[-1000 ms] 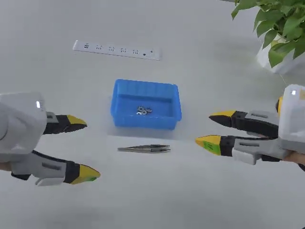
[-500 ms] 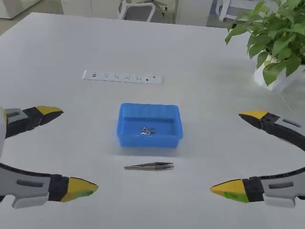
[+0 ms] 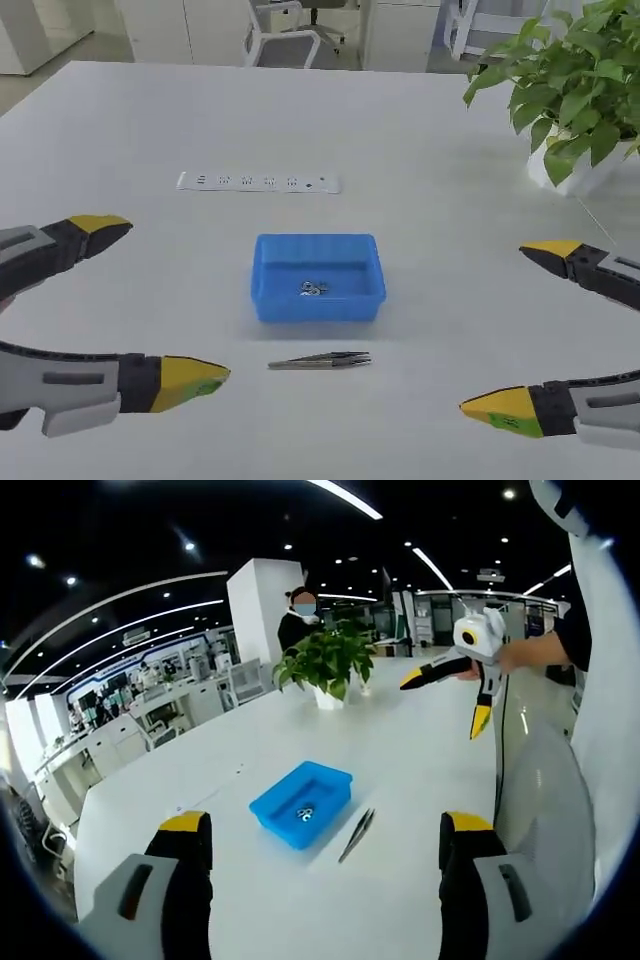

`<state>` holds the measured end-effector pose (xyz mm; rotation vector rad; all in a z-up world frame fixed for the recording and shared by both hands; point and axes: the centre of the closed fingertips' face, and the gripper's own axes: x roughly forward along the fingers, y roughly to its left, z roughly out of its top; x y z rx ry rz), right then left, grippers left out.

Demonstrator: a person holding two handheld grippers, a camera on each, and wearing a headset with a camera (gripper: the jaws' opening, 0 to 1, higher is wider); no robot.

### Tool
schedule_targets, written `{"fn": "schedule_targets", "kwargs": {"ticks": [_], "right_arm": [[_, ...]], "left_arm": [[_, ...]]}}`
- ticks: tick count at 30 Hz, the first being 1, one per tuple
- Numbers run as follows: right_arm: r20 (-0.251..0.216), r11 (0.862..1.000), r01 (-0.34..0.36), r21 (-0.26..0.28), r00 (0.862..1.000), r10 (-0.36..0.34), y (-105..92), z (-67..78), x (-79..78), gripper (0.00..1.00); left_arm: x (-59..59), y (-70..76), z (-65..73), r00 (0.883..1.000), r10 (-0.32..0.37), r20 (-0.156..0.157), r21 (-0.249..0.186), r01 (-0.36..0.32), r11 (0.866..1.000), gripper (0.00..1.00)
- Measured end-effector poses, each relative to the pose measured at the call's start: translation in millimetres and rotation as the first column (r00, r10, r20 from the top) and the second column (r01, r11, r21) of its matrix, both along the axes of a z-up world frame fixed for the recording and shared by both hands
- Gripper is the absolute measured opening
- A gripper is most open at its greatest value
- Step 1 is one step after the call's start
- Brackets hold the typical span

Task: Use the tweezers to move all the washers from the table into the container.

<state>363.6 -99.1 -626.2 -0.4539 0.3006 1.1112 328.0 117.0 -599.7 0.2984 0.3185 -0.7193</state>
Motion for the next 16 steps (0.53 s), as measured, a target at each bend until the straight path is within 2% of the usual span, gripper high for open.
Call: {"fn": "schedule_targets", "kwargs": {"ticks": [2,5,7,10,13,16], "right_arm": [[0.003,1.000,0.000,-0.007,1.000,0.000,-1.0,0.3,0.0,1.00],[-0.024,0.999,0.010,0.035,1.000,-0.010,-0.3,3.7,-0.8,1.00],[-0.028,0.999,0.014,0.042,1.000,-0.012,-0.4,5.4,-1.0,1.00],[-0.029,0.999,0.010,0.052,1.000,-0.009,0.9,9.0,-2.6,1.00],[-0.029,0.999,0.006,0.052,1.000,-0.005,1.8,9.7,-3.9,1.00],[-0.027,0.999,-0.004,0.035,1.000,0.005,1.6,7.4,-5.5,1.00]], "left_arm": [[-1.5,-1.5,1.2,1.000,0.003,0.010,-0.002,-0.003,1.000,1.00],[-4.9,-1.8,-1.4,1.000,-0.008,-0.002,0.016,0.008,1.000,1.00],[-8.1,-1.9,-1.2,1.000,-0.016,-0.002,0.027,0.016,1.000,1.00],[-11.8,-1.7,-0.1,1.000,-0.024,-0.005,0.019,0.024,1.000,1.00],[-13.7,-1.6,-1.5,0.999,-0.033,-0.010,0.023,0.033,0.999,1.00],[-13.4,-1.1,-4.6,0.999,-0.044,0.002,0.056,0.043,0.997,1.00]]}}
